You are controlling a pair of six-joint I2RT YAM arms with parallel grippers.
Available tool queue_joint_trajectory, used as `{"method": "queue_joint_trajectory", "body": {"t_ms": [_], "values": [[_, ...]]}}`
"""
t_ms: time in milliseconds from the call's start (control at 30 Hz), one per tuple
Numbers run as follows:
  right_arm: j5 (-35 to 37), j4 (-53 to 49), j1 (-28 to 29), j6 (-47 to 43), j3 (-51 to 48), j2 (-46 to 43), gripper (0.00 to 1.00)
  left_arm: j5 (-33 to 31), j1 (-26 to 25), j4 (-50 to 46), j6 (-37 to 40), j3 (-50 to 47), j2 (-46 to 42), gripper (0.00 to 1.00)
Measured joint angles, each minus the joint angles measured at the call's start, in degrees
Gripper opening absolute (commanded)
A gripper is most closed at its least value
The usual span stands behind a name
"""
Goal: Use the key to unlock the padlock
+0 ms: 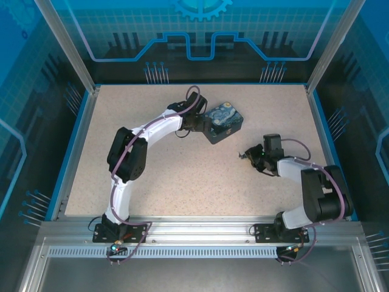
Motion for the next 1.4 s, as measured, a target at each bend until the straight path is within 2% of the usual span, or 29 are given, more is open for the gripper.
{"method": "queue_joint_trajectory", "body": {"t_ms": [100,233,333,533,733,900,1067,1200,1400], "values": [[0.55,-4.33,-0.28,-0.39,-1.27,-5.4,0.69,1.38,0.0,-0.07,-0.87,-1.81,-3.1,0.99],[1.53,-10.51,-0.85,-1.79,-1.4,-12.85,0.89,2.73,0.0,0.33,-2.34,-4.07,-8.41,0.99],[2.12,-15.56,-1.53,-3.17,-1.33,-18.75,1.0,3.37,0.0,1.49,-3.56,-7.04,-13.66,0.99],[5.05,-26.95,-2.84,-9.25,4.96,-24.61,1.0,3.37,0.0,4.5,-4.11,-15.58,-25.73,0.99],[9.42,-32.98,-2.71,-18.97,18.97,-17.66,1.0,-1.92,0.2,8.72,-3.08,-26.51,-37.48,0.99],[21.29,-33.24,1.09,-26.75,24.22,-11.96,1.0,-10.36,1.86,16.98,1.46,-40.35,-48.13,0.99],[34.25,-29.16,5.68,-37.83,23.47,-9.81,1.0,-16.09,7.82,28.65,8.28,-55.43,-58.66,0.99],[39.5,-23.76,5.81,-44.94,21.11,-8.96,1.0,-18.82,13.49,35.3,12.04,-62.51,-60.0,0.99],[43.36,-13.75,5.84,-52.85,13.97,-8.37,1.0,-20.31,19.28,49.03,16.11,-70.27,-51.15,0.99]]}}
